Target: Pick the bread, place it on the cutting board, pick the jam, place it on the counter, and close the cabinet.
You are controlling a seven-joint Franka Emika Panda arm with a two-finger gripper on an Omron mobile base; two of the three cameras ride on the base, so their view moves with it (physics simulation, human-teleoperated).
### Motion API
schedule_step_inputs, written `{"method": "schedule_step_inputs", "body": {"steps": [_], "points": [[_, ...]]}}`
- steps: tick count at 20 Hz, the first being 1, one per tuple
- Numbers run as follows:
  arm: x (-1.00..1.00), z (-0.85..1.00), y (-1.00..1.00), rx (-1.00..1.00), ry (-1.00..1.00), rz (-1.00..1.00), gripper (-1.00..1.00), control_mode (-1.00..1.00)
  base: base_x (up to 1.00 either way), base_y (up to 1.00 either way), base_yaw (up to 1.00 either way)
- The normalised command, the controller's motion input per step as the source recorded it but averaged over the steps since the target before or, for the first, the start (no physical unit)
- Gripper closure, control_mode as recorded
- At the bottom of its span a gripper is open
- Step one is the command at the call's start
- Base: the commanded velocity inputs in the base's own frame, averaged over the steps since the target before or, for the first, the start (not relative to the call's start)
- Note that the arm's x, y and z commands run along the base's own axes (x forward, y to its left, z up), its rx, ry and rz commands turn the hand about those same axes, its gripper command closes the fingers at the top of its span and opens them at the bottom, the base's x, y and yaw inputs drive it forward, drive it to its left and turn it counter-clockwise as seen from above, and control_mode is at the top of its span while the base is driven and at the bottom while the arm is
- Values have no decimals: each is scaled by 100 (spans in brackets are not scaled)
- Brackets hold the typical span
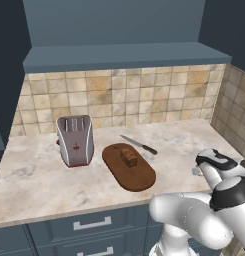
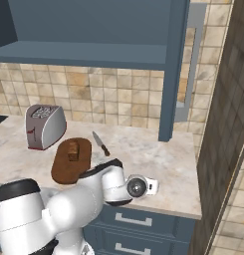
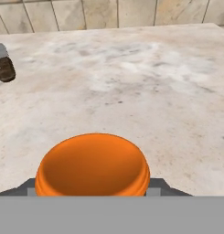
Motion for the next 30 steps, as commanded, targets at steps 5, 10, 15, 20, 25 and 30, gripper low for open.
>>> {"method": "schedule_step_inputs", "body": {"steps": [5, 10, 15, 20, 25, 30], "points": [[0, -17, 0, 0, 0, 0, 100, -100, 0, 0, 0], [0, -2, 0, 0, 0, 0, 100, -100, 0, 0, 0], [0, 0, 0, 0, 0, 0, -100, -100, 0, 0, 0], [0, 0, 0, 0, 0, 0, -100, -100, 0, 0, 0], [0, 0, 0, 0, 0, 0, -100, -100, 0, 0, 0], [-5, 5, 0, 0, 0, 0, -100, -100, 0, 0, 0]]}}
